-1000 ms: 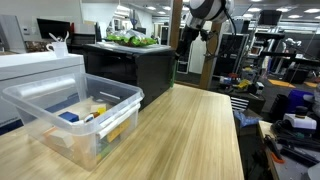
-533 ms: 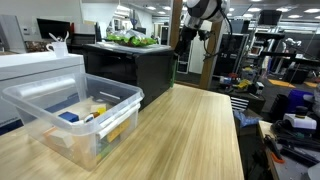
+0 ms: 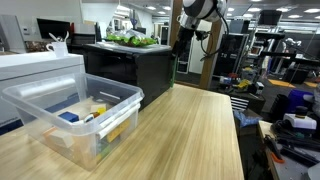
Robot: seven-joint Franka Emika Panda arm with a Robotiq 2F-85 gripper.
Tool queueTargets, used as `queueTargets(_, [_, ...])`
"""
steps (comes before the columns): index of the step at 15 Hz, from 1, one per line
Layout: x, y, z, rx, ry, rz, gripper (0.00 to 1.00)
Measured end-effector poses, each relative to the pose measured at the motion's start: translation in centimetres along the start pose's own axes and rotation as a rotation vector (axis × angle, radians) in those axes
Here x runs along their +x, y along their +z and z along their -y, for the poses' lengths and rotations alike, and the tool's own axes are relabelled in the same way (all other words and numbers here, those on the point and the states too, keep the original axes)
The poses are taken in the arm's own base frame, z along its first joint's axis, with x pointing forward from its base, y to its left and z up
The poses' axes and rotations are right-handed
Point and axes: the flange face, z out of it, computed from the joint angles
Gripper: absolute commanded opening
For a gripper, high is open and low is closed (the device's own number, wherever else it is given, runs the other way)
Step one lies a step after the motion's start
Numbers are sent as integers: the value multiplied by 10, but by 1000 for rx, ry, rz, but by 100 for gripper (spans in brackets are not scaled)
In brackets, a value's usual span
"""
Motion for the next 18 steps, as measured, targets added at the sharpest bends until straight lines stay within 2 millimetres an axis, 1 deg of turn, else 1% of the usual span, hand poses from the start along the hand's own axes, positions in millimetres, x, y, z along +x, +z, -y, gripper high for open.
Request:
queueTargets(1, [1,0,1,3,-1,-2,60])
queueTargets(2, [2,0,2,4,-1,-3,50])
queueTargets(6, [1,0,1,4,0,-2,23])
queueTargets(9, [0,-1,-6,-1,10,-3,1])
queueTargets(10, [-1,-1,-8,-3,14,-4,0])
queueTargets(11, [-2,-1,-11,-4,19,-5,4])
queueTargets(12, [-2,-1,-12,-1,24,-6,5])
queueTargets(18, [-2,-1,-12,3,29,-5,5])
